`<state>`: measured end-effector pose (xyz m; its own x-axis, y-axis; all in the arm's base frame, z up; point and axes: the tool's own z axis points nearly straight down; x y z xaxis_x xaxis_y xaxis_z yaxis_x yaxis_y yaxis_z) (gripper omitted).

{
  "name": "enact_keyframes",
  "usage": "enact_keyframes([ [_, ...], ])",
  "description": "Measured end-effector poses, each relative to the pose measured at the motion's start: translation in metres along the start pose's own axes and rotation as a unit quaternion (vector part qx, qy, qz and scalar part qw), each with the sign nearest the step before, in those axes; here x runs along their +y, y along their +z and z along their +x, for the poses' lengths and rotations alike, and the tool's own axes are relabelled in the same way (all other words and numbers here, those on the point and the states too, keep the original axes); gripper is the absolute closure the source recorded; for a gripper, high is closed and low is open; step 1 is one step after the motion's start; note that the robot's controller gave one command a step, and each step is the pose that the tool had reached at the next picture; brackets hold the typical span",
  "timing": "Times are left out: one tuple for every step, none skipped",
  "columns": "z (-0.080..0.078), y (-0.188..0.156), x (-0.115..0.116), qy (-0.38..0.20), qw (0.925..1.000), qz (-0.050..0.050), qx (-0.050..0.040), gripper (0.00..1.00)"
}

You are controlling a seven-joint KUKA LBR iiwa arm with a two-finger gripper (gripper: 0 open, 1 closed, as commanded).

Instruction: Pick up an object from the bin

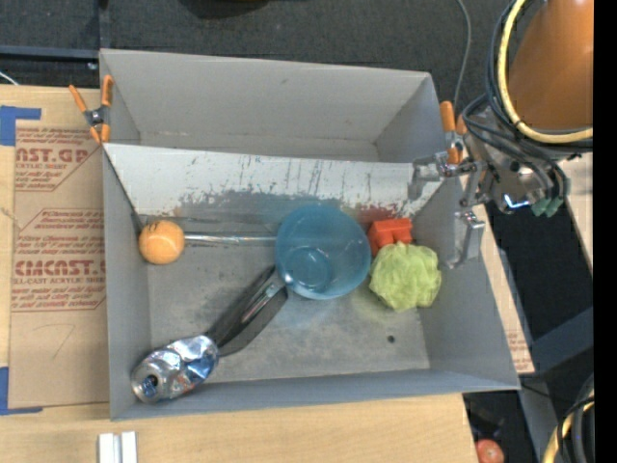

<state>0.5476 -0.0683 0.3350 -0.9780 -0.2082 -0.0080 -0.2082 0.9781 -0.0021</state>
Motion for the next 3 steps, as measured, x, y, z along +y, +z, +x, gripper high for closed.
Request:
enact_keyframes([
  [-0.029, 0.114, 0.030, 0.080, 0.9968, -0.001, -0.0001, 0.00],
  [-0.019, 0.080, 0.025, 0.014, 0.9999, 0.003, -0.0063, 0.00],
  [-0.033, 0.016, 0.038, 0.077, 0.9970, -0.002, -0.0025, 0.00],
])
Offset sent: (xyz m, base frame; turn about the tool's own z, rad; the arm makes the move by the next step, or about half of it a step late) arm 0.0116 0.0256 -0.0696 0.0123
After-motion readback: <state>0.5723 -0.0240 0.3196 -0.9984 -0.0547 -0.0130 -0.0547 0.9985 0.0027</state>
